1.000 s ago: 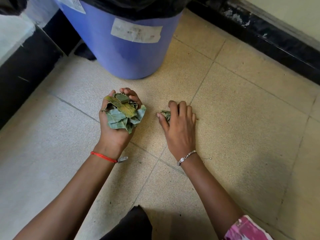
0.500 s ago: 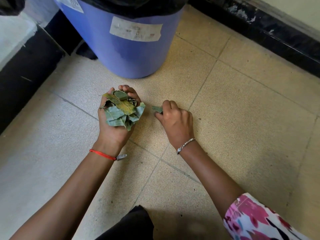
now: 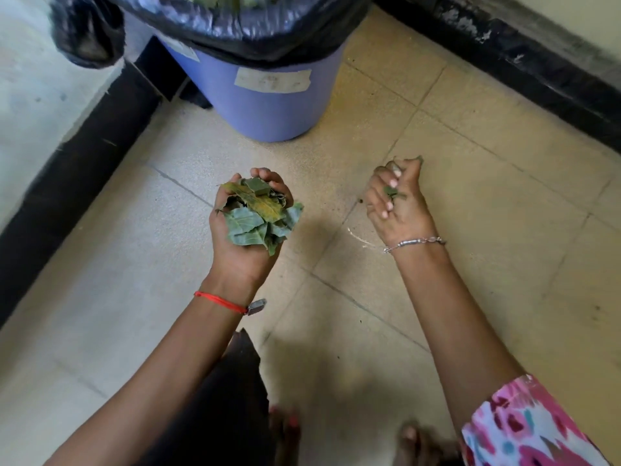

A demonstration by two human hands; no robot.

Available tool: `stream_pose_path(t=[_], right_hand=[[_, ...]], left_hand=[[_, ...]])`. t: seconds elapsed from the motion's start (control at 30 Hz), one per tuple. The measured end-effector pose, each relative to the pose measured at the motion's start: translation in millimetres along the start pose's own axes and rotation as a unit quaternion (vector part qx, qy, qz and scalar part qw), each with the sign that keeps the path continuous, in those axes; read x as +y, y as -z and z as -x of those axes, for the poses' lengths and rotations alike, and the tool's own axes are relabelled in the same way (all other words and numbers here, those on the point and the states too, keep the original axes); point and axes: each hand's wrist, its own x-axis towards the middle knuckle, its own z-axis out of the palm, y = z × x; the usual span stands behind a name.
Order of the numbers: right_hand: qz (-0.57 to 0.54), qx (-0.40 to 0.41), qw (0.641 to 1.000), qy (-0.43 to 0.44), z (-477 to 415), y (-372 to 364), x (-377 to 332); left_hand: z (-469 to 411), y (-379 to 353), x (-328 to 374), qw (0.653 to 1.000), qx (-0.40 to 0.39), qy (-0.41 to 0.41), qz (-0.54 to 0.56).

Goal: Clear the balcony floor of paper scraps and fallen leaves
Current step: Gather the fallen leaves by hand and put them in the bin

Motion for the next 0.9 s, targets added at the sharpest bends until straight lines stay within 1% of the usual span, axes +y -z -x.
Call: stream_pose_path(t=[0.1,0.2,0.33,0.43,0.53,0.63,0.7,0.73,0.8,0.87,0.9], right_hand=[[-0.056,-0.029,0.998,-0.004,45.4,-15.1,-19.4],[-0.054,-0.033,0.998,-0.023,101.7,-37.8,-46.2],[-0.008,-0.003,1.0,-0.027,174.7,-100.9,-93.9],[0.007,0.006,1.0,-0.027,208.5,-160.6,-129.9],[0.053,0.021,0.997,-0.043,217.7,-221.8,-160.3],[0.123,0.056,0.991,-0.015,203.3,-254.0,-168.0],[0.196,0.088,0.977,0.005,182.2,-277.6,-166.1],[0.236,0.103,0.966,0.016,170.1,-283.4,-161.0],[0.319,0.114,0.939,0.055,140.5,-294.8,-150.9],[0.433,0.08,0.891,0.111,114.2,-299.8,-139.1],[0.506,0.05,0.854,0.111,104.7,-300.6,-134.8]], left_hand=[[29.7,-22.8,-16.7,1.0,0.004,-0.008,-0.002],[68.5,-62.7,-37.1,0.999,0.022,-0.023,-0.01],[128.5,-145.7,-47.3,0.998,0.033,-0.02,-0.055],[163.3,-211.9,-48.8,0.998,0.024,-0.02,-0.062],[179.0,-266.1,-42.5,0.997,0.006,-0.035,-0.063],[168.6,-290.5,-32.6,0.995,0.024,-0.065,-0.077],[150.0,-306.9,-16.3,0.99,0.058,-0.085,-0.098],[141.3,-309.8,-9.8,0.989,0.068,-0.093,-0.095],[116.7,-315.9,6.4,0.983,0.089,-0.091,-0.13],[95.3,-318.5,20.5,0.968,0.107,-0.063,-0.218],[86.7,-317.7,26.4,0.952,0.125,-0.047,-0.274]])
